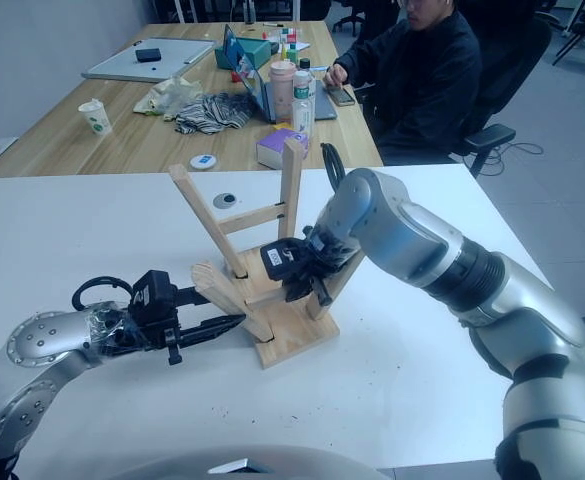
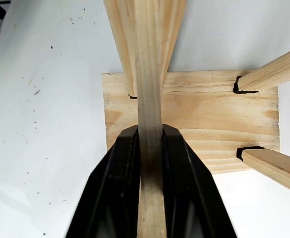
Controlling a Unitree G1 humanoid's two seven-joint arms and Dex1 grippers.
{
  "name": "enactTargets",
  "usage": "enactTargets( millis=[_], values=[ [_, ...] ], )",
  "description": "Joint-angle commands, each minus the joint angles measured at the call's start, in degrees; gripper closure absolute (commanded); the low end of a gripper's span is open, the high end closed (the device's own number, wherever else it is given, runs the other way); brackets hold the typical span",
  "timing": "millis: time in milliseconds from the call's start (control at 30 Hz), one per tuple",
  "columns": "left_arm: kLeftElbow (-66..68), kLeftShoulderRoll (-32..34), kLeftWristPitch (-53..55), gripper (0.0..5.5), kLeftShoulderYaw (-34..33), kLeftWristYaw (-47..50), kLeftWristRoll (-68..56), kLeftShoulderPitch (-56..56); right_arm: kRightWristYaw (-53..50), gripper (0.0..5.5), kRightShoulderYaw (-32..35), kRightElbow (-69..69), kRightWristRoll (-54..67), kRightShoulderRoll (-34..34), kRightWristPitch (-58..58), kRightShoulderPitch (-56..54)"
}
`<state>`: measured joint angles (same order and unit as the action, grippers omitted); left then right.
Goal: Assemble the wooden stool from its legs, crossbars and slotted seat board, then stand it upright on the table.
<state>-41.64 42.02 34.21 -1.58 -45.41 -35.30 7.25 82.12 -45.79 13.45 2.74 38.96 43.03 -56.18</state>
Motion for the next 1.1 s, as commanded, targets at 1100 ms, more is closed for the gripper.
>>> enactTargets(
  millis=[1100],
  values=[
    [9.3,4.1,13.8,3.48,21.5,-12.4,2.6,-27.3,-10.3,5.04,10.9,7.5,-1.5,-9.1,19.0,22.4]
  ],
)
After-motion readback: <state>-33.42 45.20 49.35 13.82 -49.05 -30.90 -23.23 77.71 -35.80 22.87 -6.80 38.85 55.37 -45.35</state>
